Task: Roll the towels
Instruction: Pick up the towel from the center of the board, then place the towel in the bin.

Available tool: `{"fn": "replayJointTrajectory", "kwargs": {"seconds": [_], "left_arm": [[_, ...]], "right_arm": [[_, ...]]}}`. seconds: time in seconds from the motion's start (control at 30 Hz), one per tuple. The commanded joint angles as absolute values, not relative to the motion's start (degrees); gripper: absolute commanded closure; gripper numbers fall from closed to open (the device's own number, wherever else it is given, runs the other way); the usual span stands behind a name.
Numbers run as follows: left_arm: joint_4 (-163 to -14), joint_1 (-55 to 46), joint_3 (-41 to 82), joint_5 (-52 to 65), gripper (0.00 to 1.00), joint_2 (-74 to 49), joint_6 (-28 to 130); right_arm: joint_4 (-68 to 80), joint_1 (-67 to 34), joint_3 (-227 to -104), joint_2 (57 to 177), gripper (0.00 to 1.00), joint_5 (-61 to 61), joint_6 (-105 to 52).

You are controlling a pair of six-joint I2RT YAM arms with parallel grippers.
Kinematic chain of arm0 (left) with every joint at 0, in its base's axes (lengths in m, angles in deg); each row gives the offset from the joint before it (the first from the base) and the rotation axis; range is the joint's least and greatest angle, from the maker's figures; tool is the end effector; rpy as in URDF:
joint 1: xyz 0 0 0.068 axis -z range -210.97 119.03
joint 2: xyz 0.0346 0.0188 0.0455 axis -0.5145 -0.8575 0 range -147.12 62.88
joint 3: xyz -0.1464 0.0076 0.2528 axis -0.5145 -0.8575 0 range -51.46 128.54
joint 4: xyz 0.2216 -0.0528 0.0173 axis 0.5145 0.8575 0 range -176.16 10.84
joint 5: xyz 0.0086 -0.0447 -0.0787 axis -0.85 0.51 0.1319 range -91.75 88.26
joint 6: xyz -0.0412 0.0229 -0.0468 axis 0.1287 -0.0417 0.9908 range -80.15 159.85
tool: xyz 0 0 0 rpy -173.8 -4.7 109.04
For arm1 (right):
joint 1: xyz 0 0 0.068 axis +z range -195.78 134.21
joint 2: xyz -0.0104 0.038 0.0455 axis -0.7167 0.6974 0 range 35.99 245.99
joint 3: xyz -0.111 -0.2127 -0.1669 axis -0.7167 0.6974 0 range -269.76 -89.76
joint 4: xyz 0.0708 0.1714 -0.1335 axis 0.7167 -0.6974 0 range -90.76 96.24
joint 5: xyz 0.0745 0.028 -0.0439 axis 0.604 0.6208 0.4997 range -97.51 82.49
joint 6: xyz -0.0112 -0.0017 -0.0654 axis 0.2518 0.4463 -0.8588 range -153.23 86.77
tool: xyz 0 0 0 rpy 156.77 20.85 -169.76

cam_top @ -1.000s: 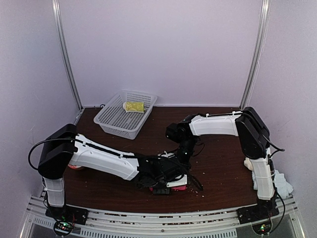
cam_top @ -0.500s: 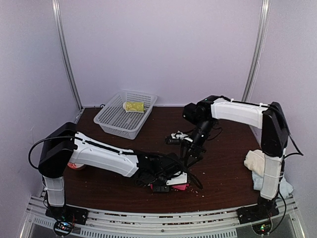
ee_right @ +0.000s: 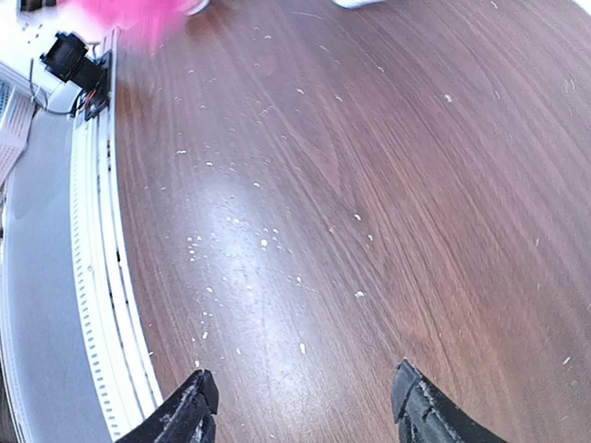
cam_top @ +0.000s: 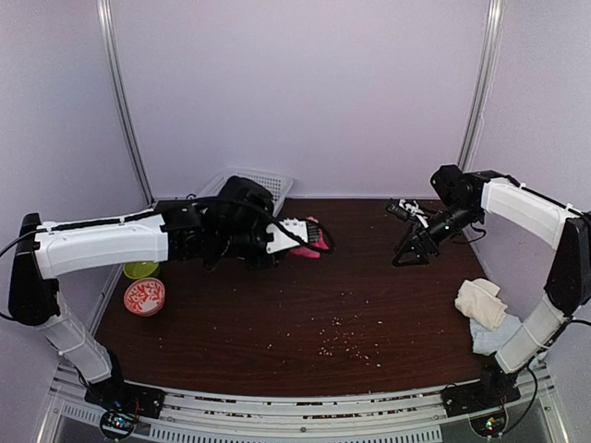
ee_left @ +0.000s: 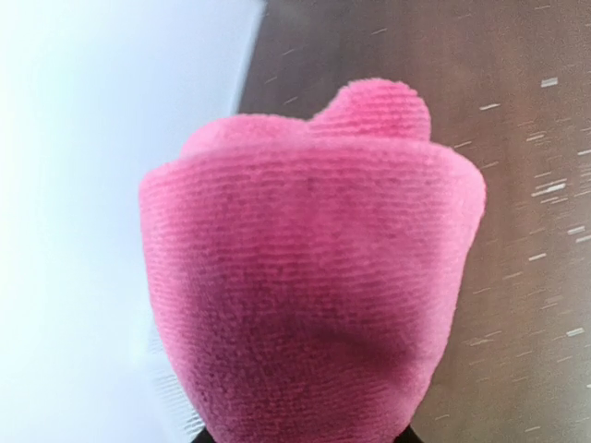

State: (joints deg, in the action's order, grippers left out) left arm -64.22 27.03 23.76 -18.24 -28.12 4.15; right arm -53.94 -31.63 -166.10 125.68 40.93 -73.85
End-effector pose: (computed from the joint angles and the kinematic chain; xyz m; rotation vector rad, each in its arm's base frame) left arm 0.1935 -0.2815 0.3220 1.4939 1.6144 0.1040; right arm 0.2492 0.1035 0.3031 -1.2926 2.1417 1.0105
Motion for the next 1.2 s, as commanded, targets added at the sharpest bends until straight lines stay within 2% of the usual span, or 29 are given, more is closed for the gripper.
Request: {"fn": "replayJointTrajectory", "kwargs": {"seconds": [0.0, 0.2, 0.4, 0.7, 1.17], "left_arm": [[-71.5, 17.3, 24.9, -19.3, 1.00, -26.6, -7.3], [-79.2, 2.9, 27.2, -13.1, 1.00, -30.7, -14.5], [-84.9, -6.3, 32.7, -7.7, 1.00, -42.1, -18.6], [-91.2, -10.0, 43.4, -6.2, 1.00, -59.7, -20.3], [-93.0, -11.6, 56.4, -9.3, 1.00, -76.4, -26.0]], "right_arm": [[-46.5, -34.5, -160.5, 124.2, 0.34, 45.1, -71.0], [-47.4, -34.6, -158.0, 126.8, 0.35, 47.8, -73.5], [-47.4, -34.7, -158.0, 128.3, 0.35, 48.3, -73.8], [-49.7, -34.8, -159.3, 132.5, 0.36, 48.4, -75.6], [-52.8, -34.8, -161.4, 136.7, 0.37, 48.2, -78.6]]}}
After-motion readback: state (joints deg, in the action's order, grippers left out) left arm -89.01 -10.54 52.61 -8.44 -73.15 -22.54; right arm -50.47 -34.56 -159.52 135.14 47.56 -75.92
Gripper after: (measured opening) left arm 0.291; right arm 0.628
